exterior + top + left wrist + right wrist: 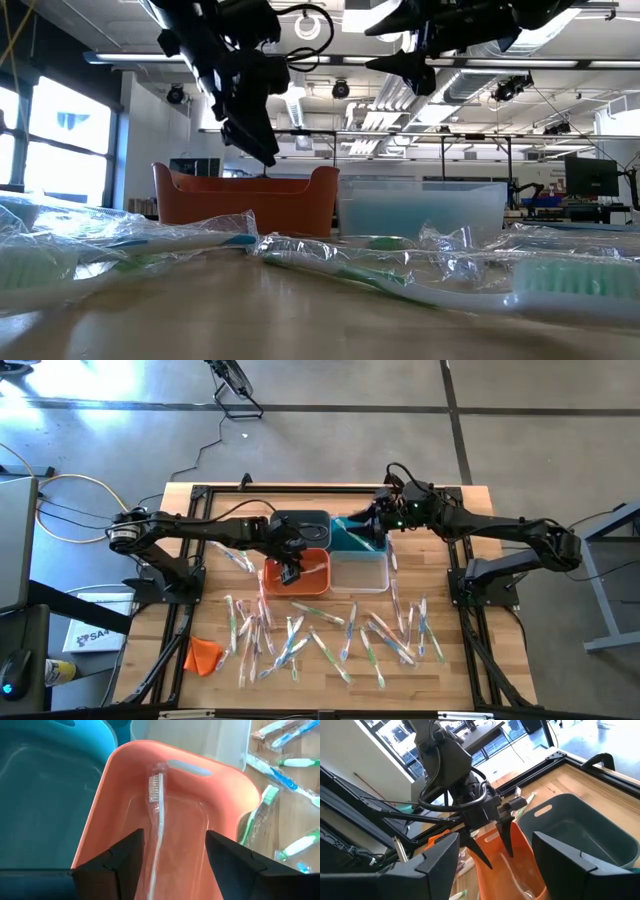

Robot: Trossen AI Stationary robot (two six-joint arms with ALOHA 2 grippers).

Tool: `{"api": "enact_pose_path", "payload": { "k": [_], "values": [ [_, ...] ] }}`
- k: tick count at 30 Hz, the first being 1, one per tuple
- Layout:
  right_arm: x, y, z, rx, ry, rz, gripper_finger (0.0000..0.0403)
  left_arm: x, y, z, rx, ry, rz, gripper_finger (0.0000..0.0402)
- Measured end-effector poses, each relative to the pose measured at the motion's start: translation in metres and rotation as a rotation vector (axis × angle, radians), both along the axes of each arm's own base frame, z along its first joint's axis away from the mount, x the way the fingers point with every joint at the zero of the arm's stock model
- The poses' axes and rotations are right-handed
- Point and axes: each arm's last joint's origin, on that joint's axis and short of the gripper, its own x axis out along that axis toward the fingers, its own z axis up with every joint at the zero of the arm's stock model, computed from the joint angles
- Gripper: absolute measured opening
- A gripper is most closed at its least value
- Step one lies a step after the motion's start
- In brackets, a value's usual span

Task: Pick & Place Toothbrushes
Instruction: Put the purple toothbrush into the transparent bin

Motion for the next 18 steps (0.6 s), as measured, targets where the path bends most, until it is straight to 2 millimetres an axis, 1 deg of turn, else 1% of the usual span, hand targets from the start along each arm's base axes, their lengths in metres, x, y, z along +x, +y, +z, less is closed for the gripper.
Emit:
{"api": "enact_pose_path", "payload": {
  "k": [3, 7, 12, 15, 18],
  "values": [
    [-0.002, 0.001, 0.001, 0.004, 0.008, 0.001, 0.0243, -0.003, 0.002, 0.003, 0.006, -0.005, 0.002, 0.0184],
    [-0.003, 0.001, 0.0, 0.01, 0.019, 0.0, 0.0243, -0.008, 0.008, 0.013, 0.027, -0.044, 0.013, 0.0131],
    [-0.004, 0.0, 0.001, 0.01, 0.014, -0.012, 0.0243, -0.021, 0.019, 0.031, 0.068, -0.109, 0.031, 0.0067],
    [-0.004, 0.0, 0.001, 0.01, 0.013, -0.013, 0.0243, -0.023, 0.023, 0.038, 0.089, -0.151, 0.041, 0.0042],
    [-0.004, 0.0, 0.001, 0.011, 0.013, -0.012, 0.0243, -0.023, 0.025, 0.044, 0.112, -0.197, 0.036, 0.0027]
  ]
}}
